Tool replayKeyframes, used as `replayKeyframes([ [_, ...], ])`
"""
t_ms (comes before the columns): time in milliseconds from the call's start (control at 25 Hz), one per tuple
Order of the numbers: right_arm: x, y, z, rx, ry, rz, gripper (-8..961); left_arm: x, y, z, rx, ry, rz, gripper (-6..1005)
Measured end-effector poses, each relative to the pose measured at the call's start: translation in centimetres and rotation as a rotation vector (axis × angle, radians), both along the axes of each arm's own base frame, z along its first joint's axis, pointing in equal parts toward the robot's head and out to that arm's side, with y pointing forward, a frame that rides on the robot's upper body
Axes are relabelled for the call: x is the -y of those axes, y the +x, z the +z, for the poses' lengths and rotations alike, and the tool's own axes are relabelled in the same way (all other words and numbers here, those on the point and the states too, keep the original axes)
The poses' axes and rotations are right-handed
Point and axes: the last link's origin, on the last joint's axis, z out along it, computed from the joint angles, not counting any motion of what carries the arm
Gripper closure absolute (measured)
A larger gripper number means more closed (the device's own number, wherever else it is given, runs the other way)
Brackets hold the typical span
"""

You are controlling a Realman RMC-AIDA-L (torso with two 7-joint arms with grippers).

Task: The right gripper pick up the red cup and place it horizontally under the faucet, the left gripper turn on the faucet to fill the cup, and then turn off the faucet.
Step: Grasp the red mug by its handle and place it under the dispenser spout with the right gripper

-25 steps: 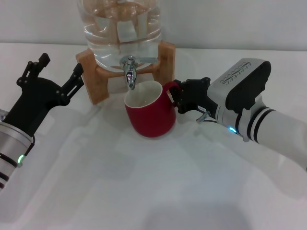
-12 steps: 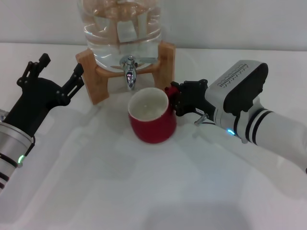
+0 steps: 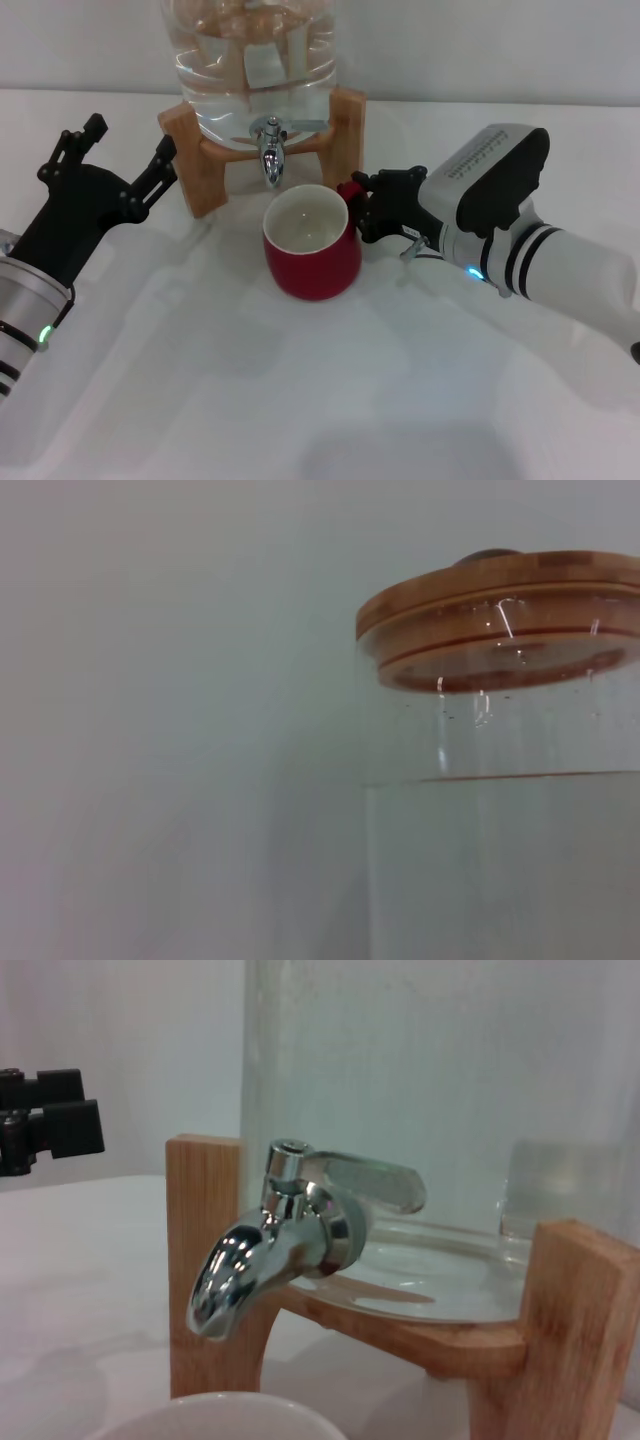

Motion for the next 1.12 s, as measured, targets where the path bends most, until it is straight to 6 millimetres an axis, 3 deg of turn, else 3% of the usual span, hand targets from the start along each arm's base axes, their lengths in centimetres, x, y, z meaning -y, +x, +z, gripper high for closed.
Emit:
replayKeyframes([
  [680,-1.0,0.0,0.3,-0.001,0.010,-0.073,765,0.0,0.1,0.0,0.000,-0.001,-0.004,125],
  [1120,-1.0,-1.2,0.0,-0.003,-0.005,-0.048,764,-0.1,0.2,0.0,0.000,-0.001,-0.007,125],
])
